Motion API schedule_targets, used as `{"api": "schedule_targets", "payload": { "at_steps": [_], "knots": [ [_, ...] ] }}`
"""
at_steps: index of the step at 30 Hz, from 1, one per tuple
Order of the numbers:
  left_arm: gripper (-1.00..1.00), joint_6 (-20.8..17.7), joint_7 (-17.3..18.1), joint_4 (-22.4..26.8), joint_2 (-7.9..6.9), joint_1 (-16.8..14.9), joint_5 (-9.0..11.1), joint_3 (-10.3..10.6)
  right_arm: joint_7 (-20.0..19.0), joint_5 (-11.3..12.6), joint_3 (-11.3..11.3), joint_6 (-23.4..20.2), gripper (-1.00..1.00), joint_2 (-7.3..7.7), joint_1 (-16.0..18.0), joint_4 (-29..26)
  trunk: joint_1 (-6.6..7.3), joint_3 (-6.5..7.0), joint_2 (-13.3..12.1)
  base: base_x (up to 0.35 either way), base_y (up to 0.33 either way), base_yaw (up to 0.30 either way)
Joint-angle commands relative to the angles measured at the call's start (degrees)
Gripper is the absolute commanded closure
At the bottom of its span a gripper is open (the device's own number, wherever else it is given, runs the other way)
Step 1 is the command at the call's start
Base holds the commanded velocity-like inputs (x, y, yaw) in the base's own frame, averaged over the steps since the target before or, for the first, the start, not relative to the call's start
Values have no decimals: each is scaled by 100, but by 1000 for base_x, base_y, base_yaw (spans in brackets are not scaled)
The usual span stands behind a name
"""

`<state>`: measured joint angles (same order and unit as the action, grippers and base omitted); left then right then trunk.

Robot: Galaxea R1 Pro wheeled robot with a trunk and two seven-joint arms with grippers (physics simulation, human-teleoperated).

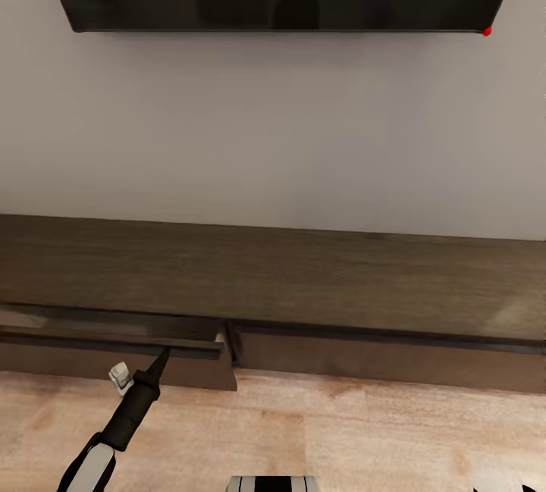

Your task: Place each of the two pumpkins and all three candles from the living room inside a cabinet in the living room (use any cabinet), then make sure every cabinet is closed, and position the cauldron so it is next to a table in the living room.

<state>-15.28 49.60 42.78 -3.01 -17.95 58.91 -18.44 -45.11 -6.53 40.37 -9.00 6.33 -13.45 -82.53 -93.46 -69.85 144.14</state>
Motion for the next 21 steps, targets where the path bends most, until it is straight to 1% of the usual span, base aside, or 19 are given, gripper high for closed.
{"api": "schedule_targets", "payload": {
  "at_steps": [1, 8, 16, 21],
  "knots": [
    [100, -45, -3, -6, 2, 2, -46, 51, -29, -23, 6, -32, -100, 0, 1, -10, 1, -4, 2, -54, 0, 0],
    [100, -45, -3, -6, -1, 2, -46, 51, -41, -23, 3, -32, -100, 0, 1, -9, 1, -4, 2, -185, 40, 0],
    [100, -45, 5, -6, 2, 2, -46, 51, -101, -23, 6, -31, -100, 0, 1, -8, 1, -4, 2, -57, 9, 0],
    [100, -45, 3, -6, 2, 2, -46, 51, -103, -23, 5, -30, -100, 0, 1, -8, 1, -4, 2, -190, 1, 0]
  ]
}}
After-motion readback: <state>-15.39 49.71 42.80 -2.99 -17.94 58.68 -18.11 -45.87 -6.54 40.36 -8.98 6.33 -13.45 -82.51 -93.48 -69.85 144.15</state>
